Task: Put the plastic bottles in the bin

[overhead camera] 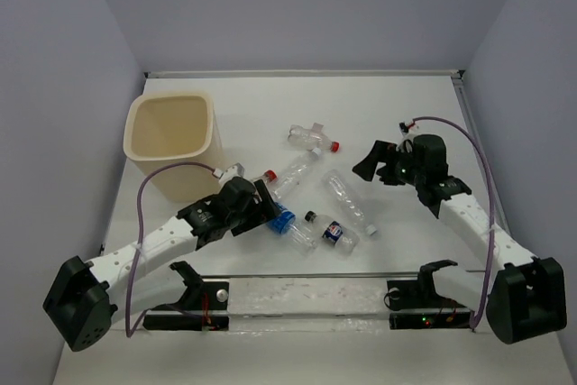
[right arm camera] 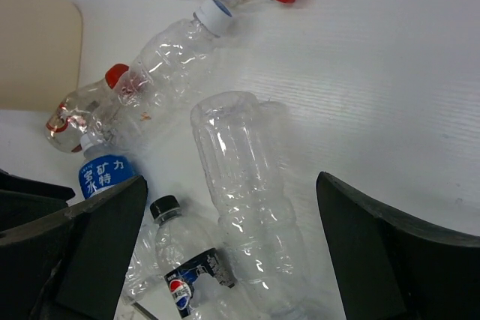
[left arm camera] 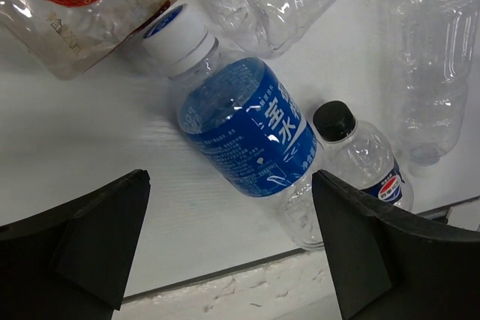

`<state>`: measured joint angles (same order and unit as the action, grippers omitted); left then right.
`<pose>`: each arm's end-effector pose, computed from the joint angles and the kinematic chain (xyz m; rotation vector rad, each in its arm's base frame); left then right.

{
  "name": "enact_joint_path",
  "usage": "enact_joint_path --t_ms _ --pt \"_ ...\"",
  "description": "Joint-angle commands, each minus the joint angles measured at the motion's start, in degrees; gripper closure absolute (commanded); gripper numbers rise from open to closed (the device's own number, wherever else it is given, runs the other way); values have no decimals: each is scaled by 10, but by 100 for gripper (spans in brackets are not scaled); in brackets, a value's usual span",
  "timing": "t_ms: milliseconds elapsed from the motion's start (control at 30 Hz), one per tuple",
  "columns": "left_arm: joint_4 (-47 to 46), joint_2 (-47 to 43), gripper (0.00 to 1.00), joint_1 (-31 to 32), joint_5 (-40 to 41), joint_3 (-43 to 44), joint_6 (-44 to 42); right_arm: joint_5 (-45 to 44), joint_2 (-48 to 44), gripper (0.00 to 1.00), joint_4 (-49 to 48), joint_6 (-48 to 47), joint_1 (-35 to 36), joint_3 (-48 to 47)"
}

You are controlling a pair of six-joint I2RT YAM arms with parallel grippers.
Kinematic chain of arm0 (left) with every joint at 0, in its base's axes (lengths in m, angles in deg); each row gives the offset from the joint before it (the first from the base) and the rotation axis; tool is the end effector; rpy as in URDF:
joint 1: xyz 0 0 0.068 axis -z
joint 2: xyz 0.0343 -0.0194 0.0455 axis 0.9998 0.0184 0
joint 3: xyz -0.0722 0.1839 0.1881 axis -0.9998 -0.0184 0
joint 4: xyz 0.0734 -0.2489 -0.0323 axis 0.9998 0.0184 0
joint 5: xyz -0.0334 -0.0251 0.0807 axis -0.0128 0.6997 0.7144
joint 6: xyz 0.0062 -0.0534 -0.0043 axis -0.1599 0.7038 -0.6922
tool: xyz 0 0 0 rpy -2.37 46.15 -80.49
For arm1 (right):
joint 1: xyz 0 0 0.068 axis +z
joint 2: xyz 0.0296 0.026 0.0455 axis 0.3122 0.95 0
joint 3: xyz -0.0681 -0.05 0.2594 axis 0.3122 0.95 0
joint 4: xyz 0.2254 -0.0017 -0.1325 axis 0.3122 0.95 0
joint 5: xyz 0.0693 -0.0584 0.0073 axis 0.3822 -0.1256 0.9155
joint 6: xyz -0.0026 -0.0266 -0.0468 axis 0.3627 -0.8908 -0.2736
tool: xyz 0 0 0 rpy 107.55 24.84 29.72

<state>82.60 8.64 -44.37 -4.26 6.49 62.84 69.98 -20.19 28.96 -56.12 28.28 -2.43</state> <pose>0.1425 -0.1367 0.2148 -0.3008 2.3997 -0.8106 0.2200 0.0532 0.2468 0.0463 2.1493 0.7900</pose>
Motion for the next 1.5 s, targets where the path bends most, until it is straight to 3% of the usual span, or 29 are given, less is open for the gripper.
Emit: enact_joint_path --t_ms 0,333,700,800,1000,1067,1100,1133,1367,1467 --pt "-34 40 1 2 45 8 35 -70 54 0 -9 -44 63 -59" --pt "-96 121 1 2 83 19 13 -155 171 0 42 -99 146 -112" --pt "-141 189 1 2 99 11 -8 -224 294 0 65 -123 188 -166" --pt "-141 183 10 2 102 4 -16 -243 314 2 73 -121 194 -179" --pt "-132 136 32 3 101 -9 -28 -270 316 23 80 -122 200 -185" --pt "-123 124 37 7 99 -7 -30 -276 303 34 82 -119 200 -180" --pt "-121 111 39 8 94 -4 -35 -285 295 46 84 -117 200 -177" --pt "-110 105 39 9 87 5 -39 -290 286 49 86 -115 200 -175" --pt "-83 19 42 17 64 63 -73 -305 173 55 121 -104 200 -180" --pt "-46 -10 43 17 92 126 -102 -301 109 56 131 -98 205 -186"
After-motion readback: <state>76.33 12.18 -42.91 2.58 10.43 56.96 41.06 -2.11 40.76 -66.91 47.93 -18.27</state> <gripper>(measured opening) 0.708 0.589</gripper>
